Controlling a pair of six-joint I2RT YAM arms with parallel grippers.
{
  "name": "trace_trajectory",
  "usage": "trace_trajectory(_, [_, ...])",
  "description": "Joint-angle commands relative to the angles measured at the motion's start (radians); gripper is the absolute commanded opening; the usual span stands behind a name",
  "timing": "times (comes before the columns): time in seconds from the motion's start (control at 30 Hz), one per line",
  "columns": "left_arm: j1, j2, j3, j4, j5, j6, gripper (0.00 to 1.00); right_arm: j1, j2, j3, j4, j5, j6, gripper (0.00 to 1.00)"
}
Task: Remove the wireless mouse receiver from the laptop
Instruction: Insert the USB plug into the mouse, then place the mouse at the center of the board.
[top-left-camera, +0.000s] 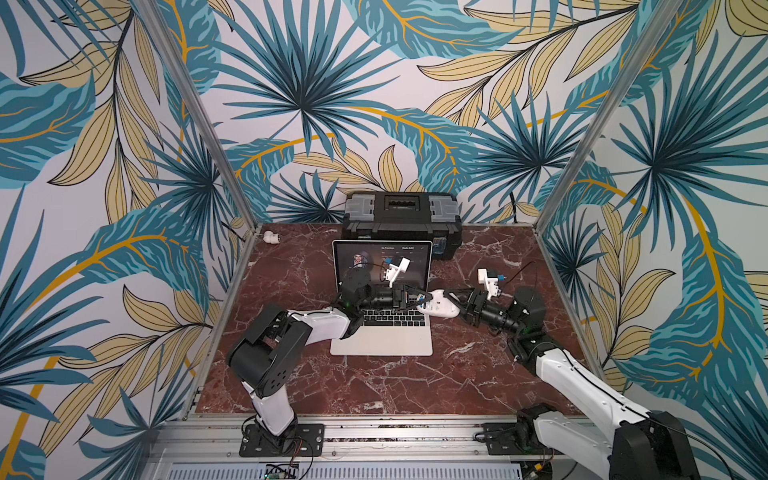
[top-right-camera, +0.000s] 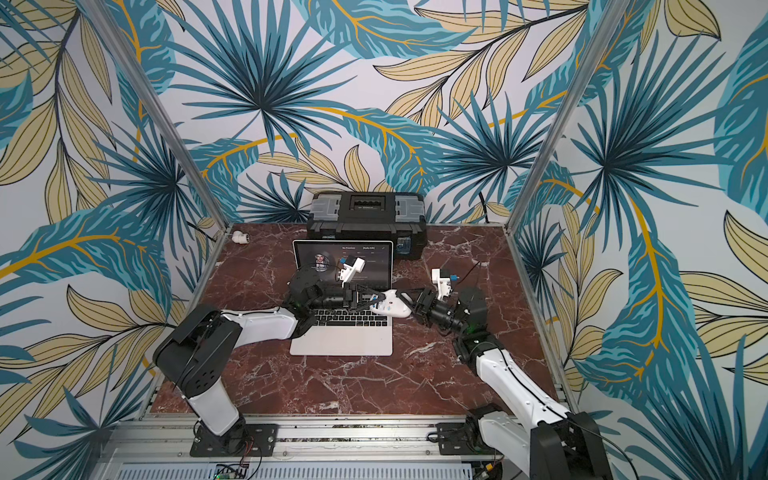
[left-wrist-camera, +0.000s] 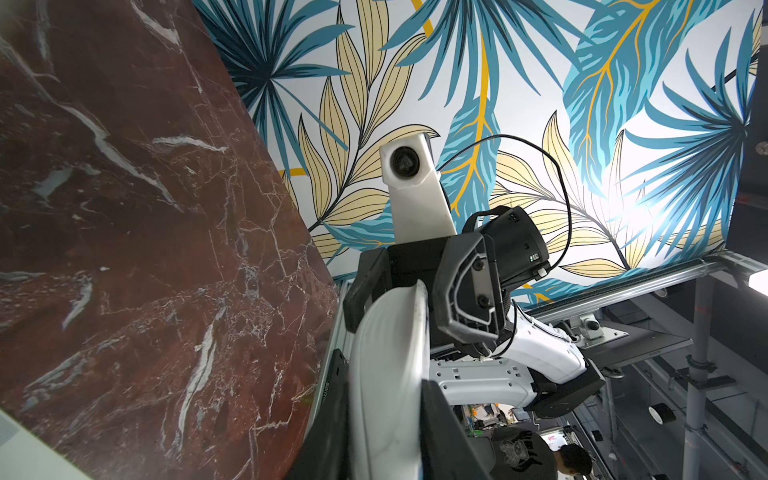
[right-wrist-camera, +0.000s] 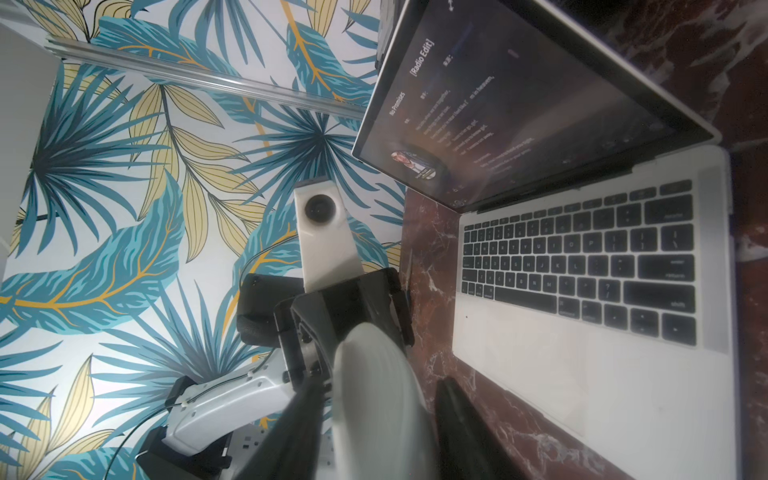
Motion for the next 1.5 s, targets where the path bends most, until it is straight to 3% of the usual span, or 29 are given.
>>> trace_trajectory(0.0, [-0.001, -0.012, 0.051, 0.002, -0.013, 0.032, 0.00, 0.002, 0.026, -0.031, 0.105, 0.001, 0.081, 0.44])
trace_trajectory(0.1, [0.000, -0.010, 0.054, 0.002, -0.022, 0.038, 0.00, 0.007, 0.031, -0.026, 0.076, -0.006, 0.073, 0.57])
trace_trajectory(0.27, [0.001, -0.001, 0.061, 0.007, -0.028, 0.033, 0.00, 0.011, 0.024, -0.010, 0.014, -0.013, 0.062, 0.65])
trace_trajectory(0.47, [0.001, 0.009, 0.067, 0.005, -0.040, 0.040, 0.00, 0.017, 0.016, -0.014, 0.015, -0.005, 0.066, 0.54])
trace_trajectory(0.6, [0.000, 0.013, 0.067, 0.013, -0.045, 0.040, 0.00, 0.017, 0.015, -0.011, 0.025, -0.001, 0.069, 0.32])
trace_trajectory(0.77, [0.002, 0.007, 0.064, 0.023, -0.054, 0.055, 0.00, 0.019, 0.006, -0.019, 0.061, 0.033, 0.071, 0.12])
trace_trajectory(0.8, [0.002, 0.005, 0.060, 0.034, -0.060, 0.055, 0.08, 0.019, 0.003, -0.017, 0.060, 0.043, 0.064, 0.08])
trace_trajectory(0.83, [0.004, 0.003, 0.057, 0.051, -0.065, 0.055, 0.27, 0.018, 0.000, -0.011, 0.055, 0.052, 0.051, 0.07])
trace_trajectory(0.87, [0.010, 0.000, 0.051, 0.085, -0.072, 0.046, 0.38, 0.016, -0.001, -0.001, 0.048, 0.059, 0.030, 0.05])
trace_trajectory(0.93, [0.035, -0.009, 0.024, 0.190, -0.097, 0.007, 0.49, 0.008, 0.004, 0.030, 0.005, 0.058, -0.035, 0.00])
trace_trajectory(0.97, [0.057, -0.020, 0.002, 0.248, -0.113, -0.018, 0.62, -0.006, 0.007, 0.051, -0.029, 0.050, -0.082, 0.00])
trace_trajectory(1.07, [0.176, -0.067, -0.110, 0.465, -0.171, -0.086, 0.83, -0.036, -0.009, 0.154, -0.299, 0.076, -0.386, 0.00])
trace_trajectory(1.17, [0.322, -0.196, -0.231, 0.450, -0.175, 0.002, 0.90, -0.006, -0.018, 0.302, -0.693, 0.340, -0.867, 0.00])
trace_trajectory(1.23, [0.401, -0.305, -0.287, 0.259, -0.180, 0.123, 0.94, 0.026, 0.010, 0.366, -0.821, 0.536, -1.087, 0.00])
trace_trajectory(1.3, [0.442, -0.422, -0.286, -0.062, -0.195, 0.339, 0.95, 0.083, 0.048, 0.405, -0.859, 0.730, -1.250, 0.00])
trace_trajectory(1.37, [0.437, -0.561, -0.245, -0.469, -0.323, 0.616, 0.95, 0.195, 0.100, 0.436, -0.881, 0.981, -1.415, 0.00])
trace_trajectory(1.4, [0.433, -0.633, -0.246, -0.577, -0.411, 0.716, 0.95, 0.264, 0.132, 0.432, -0.853, 1.144, -1.507, 0.00])
trace_trajectory(1.47, [0.433, -0.761, -0.298, -0.623, -0.548, 0.829, 0.95, 0.360, 0.186, 0.402, -0.761, 1.359, -1.647, 0.00])
